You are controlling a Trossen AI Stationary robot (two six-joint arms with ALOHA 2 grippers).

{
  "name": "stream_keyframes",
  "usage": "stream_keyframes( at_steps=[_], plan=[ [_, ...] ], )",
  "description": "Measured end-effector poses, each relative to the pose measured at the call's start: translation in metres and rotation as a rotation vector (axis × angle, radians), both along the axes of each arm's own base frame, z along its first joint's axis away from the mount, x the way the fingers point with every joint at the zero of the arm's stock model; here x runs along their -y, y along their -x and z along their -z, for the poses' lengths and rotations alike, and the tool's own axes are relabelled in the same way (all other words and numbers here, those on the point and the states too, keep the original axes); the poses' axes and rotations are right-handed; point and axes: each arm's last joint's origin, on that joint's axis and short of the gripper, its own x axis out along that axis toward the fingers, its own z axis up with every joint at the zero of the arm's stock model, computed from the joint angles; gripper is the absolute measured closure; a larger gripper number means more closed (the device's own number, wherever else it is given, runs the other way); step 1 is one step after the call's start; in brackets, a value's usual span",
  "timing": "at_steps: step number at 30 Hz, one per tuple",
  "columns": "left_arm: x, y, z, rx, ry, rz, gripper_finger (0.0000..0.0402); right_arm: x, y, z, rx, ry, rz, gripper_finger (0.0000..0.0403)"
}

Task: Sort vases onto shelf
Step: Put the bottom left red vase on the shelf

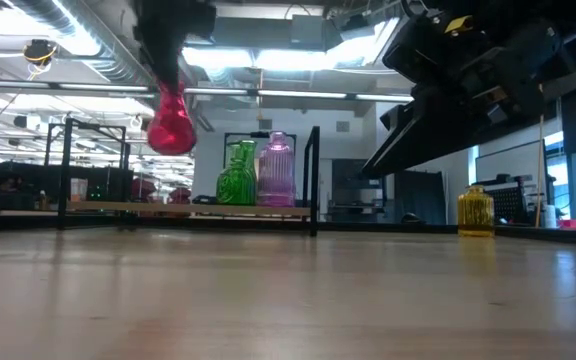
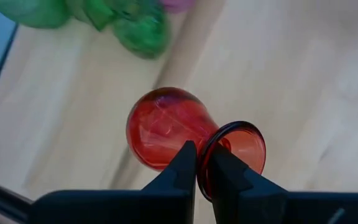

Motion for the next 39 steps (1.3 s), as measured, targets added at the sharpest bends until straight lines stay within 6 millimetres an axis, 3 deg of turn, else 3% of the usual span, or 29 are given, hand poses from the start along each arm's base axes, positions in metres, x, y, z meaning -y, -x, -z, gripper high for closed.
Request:
stream_keyframes(
  at_steps=[10, 18, 29, 39],
  plan=[
    [-0.089, 0.019, 0.007, 0.096, 0.017, -0.042, 0.0383, 0.0, 0.0, 0.0, 0.003, 0.028, -0.022, 0.0295],
    [-0.144, 0.027, 0.038, 0.113, 0.137, -0.17, 0.0383, 0.0, 0.0, 0.0, 0.001, 0.023, -0.017, 0.0295],
    [-0.202, 0.045, 0.071, 0.201, 0.197, -0.233, 0.0383, 0.0, 0.0, 0.0, -0.005, -0.01, 0.009, 0.0295],
    [-0.217, 0.052, 0.076, 0.248, 0.207, -0.267, 0.0383, 0.0, 0.0, 0.0, -0.005, -0.011, 0.01, 0.0295]
  ],
)
